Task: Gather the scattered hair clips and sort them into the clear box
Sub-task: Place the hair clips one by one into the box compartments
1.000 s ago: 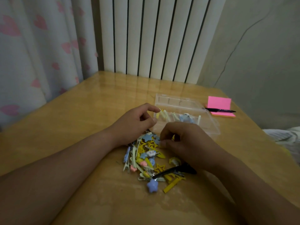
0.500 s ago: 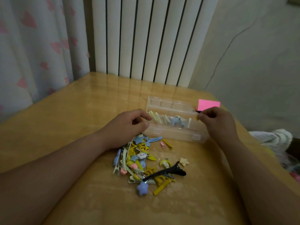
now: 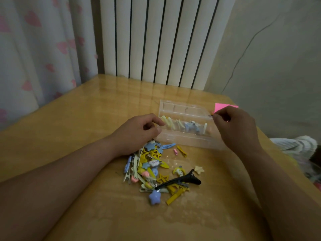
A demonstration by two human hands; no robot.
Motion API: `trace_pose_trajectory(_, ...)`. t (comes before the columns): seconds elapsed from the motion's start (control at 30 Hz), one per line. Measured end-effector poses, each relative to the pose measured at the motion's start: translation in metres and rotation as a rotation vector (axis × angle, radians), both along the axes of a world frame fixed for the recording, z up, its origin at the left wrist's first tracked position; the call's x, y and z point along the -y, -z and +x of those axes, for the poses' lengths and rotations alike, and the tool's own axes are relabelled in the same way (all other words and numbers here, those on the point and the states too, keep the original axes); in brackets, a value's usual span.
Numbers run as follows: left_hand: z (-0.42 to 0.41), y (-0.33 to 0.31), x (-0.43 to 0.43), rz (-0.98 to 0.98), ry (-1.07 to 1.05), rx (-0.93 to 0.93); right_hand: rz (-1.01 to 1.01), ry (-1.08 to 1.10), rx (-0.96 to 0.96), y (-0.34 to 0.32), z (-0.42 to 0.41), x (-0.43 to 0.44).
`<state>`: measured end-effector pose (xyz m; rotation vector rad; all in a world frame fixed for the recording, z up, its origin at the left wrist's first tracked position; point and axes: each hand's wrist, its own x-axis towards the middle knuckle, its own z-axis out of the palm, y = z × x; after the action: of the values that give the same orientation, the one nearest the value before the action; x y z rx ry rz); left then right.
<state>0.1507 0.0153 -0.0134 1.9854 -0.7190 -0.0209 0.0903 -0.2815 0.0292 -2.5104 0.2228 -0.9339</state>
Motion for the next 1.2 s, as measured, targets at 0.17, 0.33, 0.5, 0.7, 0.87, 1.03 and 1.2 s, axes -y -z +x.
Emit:
trace_pose_trajectory(0.17,0.001,0.001,0.000,0.006,-0.005,0.011,-0.065,-0.346,-0.264,-0.015,-0.032,-0.042)
trace_pose_trajectory(0.33,0.000,0.000,-0.001,0.008,-0.002,0.014,-0.200,-0.375,-0.623,-0.015,-0.041,-0.058)
trace_pose_trajectory(0.5,0.001,0.001,-0.001,0.008,0.004,0.015,-0.295,-0.348,-0.637,-0.010,-0.038,-0.061)
trace_pose_trajectory(0.7,0.002,0.002,-0.001,0.021,-0.003,0.018,-0.279,-0.378,-0.658,-0.014,-0.039,-0.056)
trace_pose_trajectory(0.87,0.001,0.001,-0.001,0.027,-0.003,0.019,-0.004,-0.437,-0.491,-0.029,-0.041,-0.037)
trace_pose_trajectory(1.03,0.000,0.001,0.000,0.012,-0.007,0.003,0.123,-0.236,-0.189,-0.019,-0.021,-0.003)
trace_pose_trajectory(1.2,-0.001,0.001,0.001,-0.002,0.001,0.002,0.054,-0.019,-0.102,0.002,0.008,0.016)
